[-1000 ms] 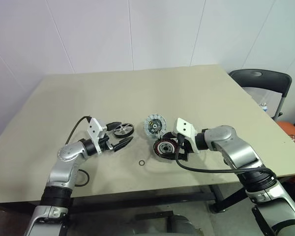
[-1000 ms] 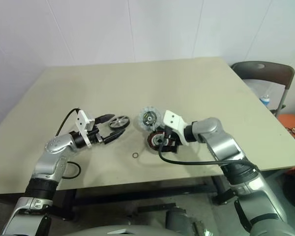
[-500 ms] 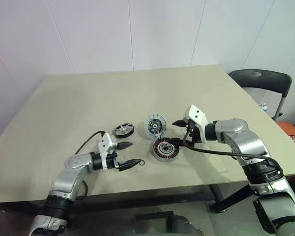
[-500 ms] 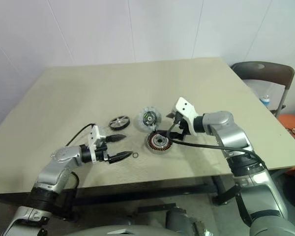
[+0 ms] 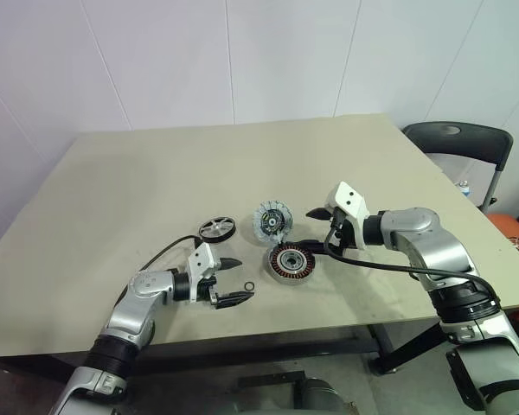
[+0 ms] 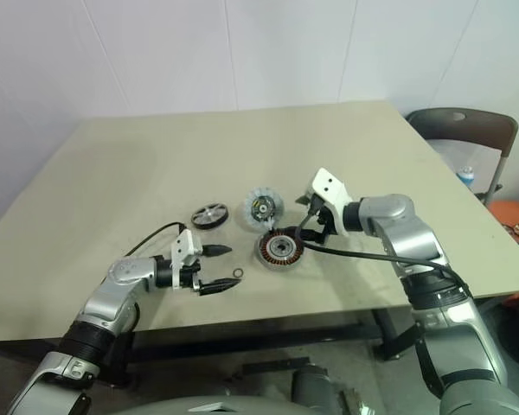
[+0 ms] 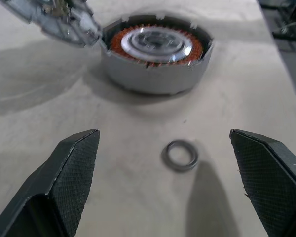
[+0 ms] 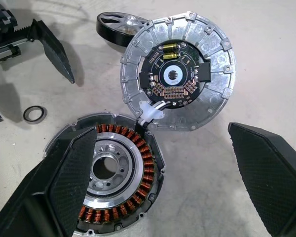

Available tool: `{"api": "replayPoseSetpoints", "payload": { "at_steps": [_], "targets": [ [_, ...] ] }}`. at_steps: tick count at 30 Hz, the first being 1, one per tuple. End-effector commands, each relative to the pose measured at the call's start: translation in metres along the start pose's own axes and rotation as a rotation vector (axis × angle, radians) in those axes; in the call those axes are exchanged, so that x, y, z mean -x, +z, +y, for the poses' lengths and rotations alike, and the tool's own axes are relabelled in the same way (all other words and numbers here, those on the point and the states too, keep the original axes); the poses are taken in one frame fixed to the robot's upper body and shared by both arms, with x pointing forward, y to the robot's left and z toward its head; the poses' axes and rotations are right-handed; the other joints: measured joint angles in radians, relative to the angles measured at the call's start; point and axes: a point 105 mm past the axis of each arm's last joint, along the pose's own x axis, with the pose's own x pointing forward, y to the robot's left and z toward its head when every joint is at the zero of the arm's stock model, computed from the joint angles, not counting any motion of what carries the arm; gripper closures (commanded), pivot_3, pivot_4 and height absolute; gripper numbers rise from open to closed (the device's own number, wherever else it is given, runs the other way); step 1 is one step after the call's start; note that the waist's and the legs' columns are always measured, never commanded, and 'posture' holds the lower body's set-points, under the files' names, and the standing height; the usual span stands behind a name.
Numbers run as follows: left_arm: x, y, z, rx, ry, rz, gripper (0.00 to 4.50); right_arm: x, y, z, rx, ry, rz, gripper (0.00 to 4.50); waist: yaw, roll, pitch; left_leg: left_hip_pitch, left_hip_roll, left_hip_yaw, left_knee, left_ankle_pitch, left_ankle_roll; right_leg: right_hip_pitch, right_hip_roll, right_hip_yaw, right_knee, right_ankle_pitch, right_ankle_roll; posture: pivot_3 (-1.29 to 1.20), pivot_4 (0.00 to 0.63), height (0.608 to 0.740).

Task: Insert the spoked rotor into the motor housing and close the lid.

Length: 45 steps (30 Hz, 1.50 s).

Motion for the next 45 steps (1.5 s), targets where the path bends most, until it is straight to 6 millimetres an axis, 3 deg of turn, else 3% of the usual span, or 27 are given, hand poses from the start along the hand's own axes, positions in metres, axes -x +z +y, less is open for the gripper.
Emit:
{"api": "replayPoseSetpoints", "payload": {
  "at_steps": [1,10,24,27,37,45],
  "targets": [
    [-0.003,0.005,-0.002,-0.045,-0.027,0.0,0.0,0.008,0.018,-0.006,0.051,-0.034,-0.05,0.03,0.0,0.0,0.0,0.0,0.0,0.0,0.0,0.0,0.0,0.0,0.0,0.0,0.0,0.0,0.0,0.0,0.0,0.74],
    [-0.011,-0.001,-0.006,-0.046,-0.051,0.026,0.0,0.007,0.018,-0.006,0.053,-0.042,-0.05,0.03,0.002,0.0,0.0,0.0,0.0,0.0,0.0,0.0,0.0,0.0,0.0,0.0,0.0,0.0,0.0,0.0,0.0,0.74],
    [-0.013,-0.006,0.005,-0.078,-0.006,0.043,0.0,0.006,0.017,-0.006,0.049,-0.055,-0.054,0.03,0.022,0.001,0.0,0.004,0.0,0.0,0.001,0.0,0.0,0.005,0.0,0.0,0.0,0.001,0.001,0.0,0.0,0.74],
    [-0.013,-0.007,0.005,-0.074,0.001,0.042,0.58,0.006,0.017,-0.006,0.05,-0.058,-0.055,0.0,0.025,0.001,0.0,0.004,0.0,0.0,0.001,0.0,0.0,0.005,0.0,0.0,0.0,0.001,0.001,0.0,0.0,0.74],
    [-0.014,-0.009,0.004,-0.059,0.002,0.043,3.78,0.006,0.018,-0.008,0.053,-0.07,-0.058,0.0,0.025,0.001,0.0,0.004,0.0,0.0,0.001,0.0,-0.001,0.007,0.0,0.0,0.0,0.001,0.001,0.0,0.0,0.74],
    [-0.011,-0.007,0.008,-0.057,0.025,0.035,3.8,0.005,0.017,-0.008,0.05,-0.075,-0.057,0.0,0.025,0.001,0.0,0.004,0.0,0.0,0.001,0.0,-0.001,0.009,0.0,0.0,0.0,0.001,0.001,0.0,0.0,0.74]
  ]
}}
